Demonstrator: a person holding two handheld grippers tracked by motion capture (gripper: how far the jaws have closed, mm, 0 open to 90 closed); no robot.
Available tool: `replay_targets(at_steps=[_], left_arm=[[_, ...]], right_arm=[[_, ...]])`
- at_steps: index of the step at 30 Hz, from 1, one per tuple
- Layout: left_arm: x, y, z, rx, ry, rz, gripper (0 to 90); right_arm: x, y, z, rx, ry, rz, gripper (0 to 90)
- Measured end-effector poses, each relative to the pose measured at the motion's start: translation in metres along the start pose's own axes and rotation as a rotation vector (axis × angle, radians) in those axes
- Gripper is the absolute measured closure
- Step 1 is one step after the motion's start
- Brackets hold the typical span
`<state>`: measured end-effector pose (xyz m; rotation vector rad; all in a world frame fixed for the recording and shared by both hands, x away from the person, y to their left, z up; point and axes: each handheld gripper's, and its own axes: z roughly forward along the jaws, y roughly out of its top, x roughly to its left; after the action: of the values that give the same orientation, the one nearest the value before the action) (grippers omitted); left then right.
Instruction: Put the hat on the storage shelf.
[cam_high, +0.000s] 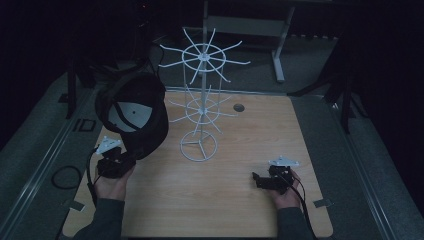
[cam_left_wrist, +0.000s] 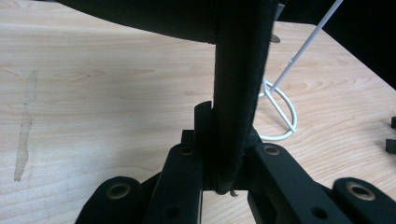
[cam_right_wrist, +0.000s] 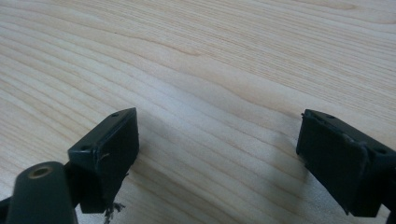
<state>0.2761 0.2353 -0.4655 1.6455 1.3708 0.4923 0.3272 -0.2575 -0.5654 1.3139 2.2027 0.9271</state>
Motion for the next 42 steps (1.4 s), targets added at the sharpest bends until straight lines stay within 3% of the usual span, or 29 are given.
replay_targets(at_steps=[20, 42], left_arm=[[-0.006, 0.013, -0.006, -0.008, 0.014, 0.047, 86.0], [-0.008, 0.029, -0.013, -0.033, 0.034, 0.066, 86.1]], right_arm=[[0.000, 0.000, 0.000, -0.002, 0.000, -0.002, 12.7], [0.000, 0.000, 0.000, -0.002, 0.000, -0.001, 12.7]])
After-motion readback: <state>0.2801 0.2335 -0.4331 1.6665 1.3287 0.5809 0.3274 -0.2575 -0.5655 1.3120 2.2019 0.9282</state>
